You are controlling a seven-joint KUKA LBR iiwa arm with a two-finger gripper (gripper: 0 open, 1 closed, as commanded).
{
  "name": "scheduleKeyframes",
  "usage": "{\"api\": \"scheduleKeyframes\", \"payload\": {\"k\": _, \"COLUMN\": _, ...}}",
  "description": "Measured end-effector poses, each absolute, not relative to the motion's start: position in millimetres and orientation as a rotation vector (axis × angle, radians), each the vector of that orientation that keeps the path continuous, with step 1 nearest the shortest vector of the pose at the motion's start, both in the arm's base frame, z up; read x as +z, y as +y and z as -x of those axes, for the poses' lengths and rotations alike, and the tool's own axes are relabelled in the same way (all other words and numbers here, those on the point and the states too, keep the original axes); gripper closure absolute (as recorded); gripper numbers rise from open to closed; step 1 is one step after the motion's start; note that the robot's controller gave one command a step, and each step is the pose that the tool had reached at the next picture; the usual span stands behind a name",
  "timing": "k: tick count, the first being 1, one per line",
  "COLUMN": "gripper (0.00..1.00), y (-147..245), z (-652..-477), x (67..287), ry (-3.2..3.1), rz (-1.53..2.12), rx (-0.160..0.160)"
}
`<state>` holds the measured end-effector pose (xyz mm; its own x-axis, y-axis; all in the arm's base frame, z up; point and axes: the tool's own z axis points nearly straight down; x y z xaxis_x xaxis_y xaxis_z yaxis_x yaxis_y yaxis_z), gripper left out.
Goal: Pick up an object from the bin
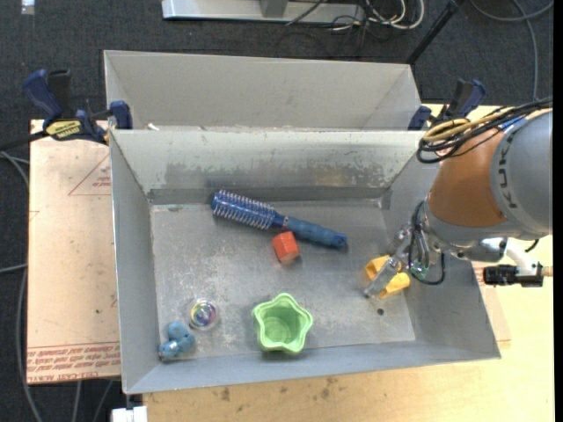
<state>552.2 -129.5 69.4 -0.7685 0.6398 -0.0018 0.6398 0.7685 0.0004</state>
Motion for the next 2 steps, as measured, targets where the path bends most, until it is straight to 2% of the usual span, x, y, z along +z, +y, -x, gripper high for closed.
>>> {"api": "scheduleKeyframes", "payload": {"k": 1, "gripper": 1.0, "y": -128.1, "z": -552.6, "x": 69.7, "ry": 2.955, "rz": -1.064, "rx": 0.0}}
{"api": "scheduleKeyframes", "payload": {"k": 2, "gripper": 0.0, "y": -128.5, "z": -552.6, "x": 69.7, "ry": 2.954, "rz": -1.064, "rx": -0.001}}
